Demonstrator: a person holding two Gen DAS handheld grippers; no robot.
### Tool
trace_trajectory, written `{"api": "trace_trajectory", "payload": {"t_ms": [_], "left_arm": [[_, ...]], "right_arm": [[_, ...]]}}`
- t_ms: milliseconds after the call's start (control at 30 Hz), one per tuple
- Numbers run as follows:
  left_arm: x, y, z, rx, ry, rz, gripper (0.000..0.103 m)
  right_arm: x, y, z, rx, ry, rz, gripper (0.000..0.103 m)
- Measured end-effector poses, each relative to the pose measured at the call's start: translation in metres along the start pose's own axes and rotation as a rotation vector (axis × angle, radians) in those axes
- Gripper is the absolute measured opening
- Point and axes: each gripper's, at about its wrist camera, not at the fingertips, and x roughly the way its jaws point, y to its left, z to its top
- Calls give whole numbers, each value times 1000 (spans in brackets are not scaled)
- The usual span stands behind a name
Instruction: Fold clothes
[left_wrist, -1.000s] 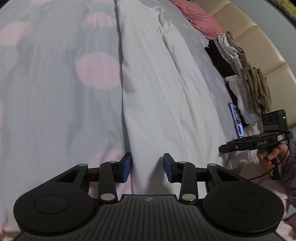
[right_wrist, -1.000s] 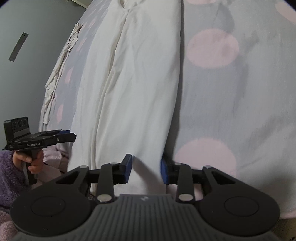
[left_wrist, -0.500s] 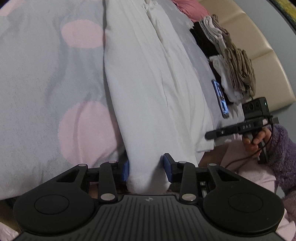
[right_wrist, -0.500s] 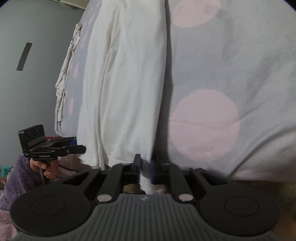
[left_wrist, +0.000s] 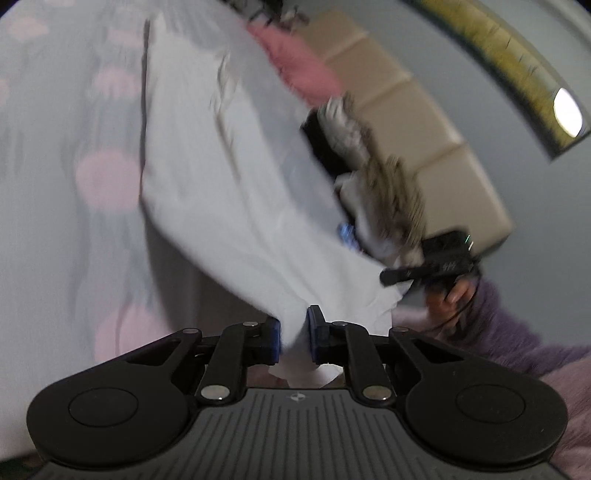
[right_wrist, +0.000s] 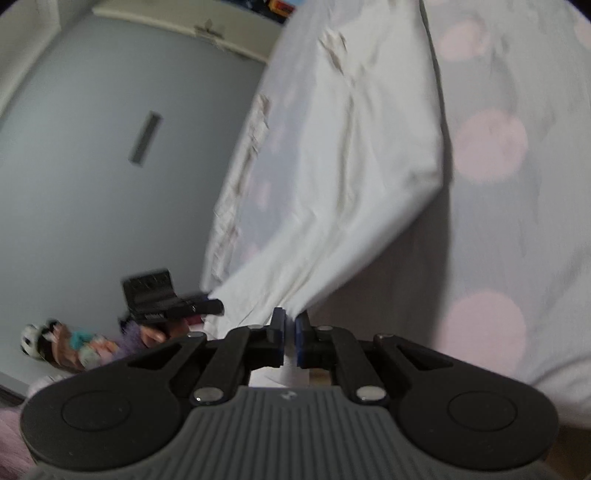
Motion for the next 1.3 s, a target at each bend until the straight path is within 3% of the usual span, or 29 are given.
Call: {"api": "trace_trajectory", "payload": {"t_ms": [100,233,467,700,967,1000,1133,1167,1300], "left_arm": [[-12,-2,17,-9,-75,-41,12],[-8,-2,55,-26,-114,-45,12],[13,12,120,-53,-116,36,12],[55,60,163,-145,-89,116,12],[85,102,173,-225,-41,162,12],[84,99,173,-218,-44,168,12],[78,89,172,-191,-53,192,15],[77,87,172,-185,-56,198,18],[71,77,171,-158,-65,222,42]], "right_arm": [[-5,4,17,3,-64,34,7],[-2,7,47,10,-129,43,6],[4,-12,100,71,-216,-16,6],[21,-63,135,192,-238,-85,6],[45,-107,150,282,-225,-129,12],[46,-110,150,289,-225,-127,14],[47,-106,150,279,-233,-108,44],[46,-99,150,252,-229,-127,46],[42,-69,149,134,-211,-218,58]]}}
